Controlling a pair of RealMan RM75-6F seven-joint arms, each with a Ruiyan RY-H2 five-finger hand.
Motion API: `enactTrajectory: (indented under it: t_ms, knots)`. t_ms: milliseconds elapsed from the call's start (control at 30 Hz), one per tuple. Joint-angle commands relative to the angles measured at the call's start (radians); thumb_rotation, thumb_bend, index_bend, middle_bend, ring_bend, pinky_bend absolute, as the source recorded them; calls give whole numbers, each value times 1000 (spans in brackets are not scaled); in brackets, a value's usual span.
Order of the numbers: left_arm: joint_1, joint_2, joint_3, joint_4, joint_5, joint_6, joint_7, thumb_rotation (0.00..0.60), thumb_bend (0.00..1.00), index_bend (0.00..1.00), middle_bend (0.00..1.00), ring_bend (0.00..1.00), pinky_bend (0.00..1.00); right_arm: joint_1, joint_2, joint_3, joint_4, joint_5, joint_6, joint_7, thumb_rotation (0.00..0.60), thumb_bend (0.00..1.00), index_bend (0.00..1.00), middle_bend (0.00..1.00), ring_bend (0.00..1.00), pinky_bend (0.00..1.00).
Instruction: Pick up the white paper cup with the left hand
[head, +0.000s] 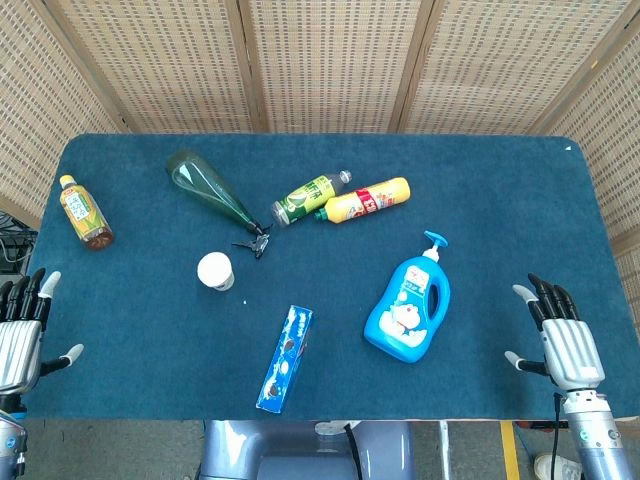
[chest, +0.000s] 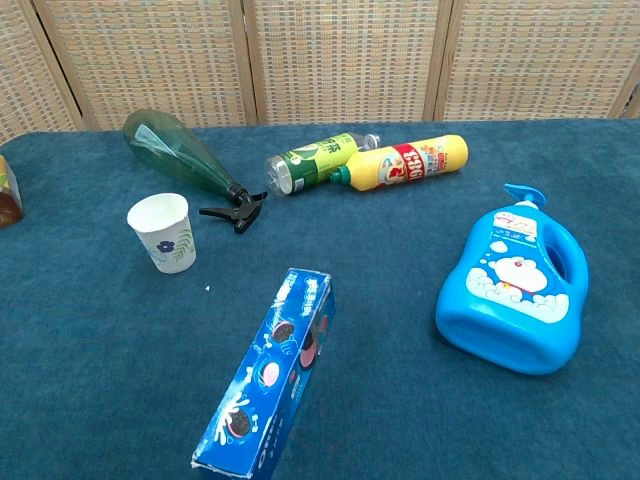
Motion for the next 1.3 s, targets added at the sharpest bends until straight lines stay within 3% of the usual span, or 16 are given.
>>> enactTrajectory:
  t_ms: [33, 900, 1100, 1300]
  knots:
    - [-1, -3, 1, -2, -4, -2, 14, 559, 31, 0, 0, 0, 0, 0, 0, -1, 1, 0, -1, 2, 600, 93, 0, 0, 0, 0]
    - [-35, -4, -5, -39, -33, -62, 45, 571, 30, 0, 0, 0, 0, -1, 8, 4, -5, 10, -5, 26, 600, 93, 0, 0, 0, 0]
    - [-144, 11, -65, -100, -78, -184, 116, 573, 44, 0, 0, 0, 0, -3, 13, 6, -9, 11, -3, 39, 600, 93, 0, 0, 0, 0]
    - [-274, 9, -145, -148, -253, -349, 171, 587, 46, 0, 0, 0, 0, -4, 22, 5, -13, 9, -3, 56, 600, 92, 0, 0, 0, 0]
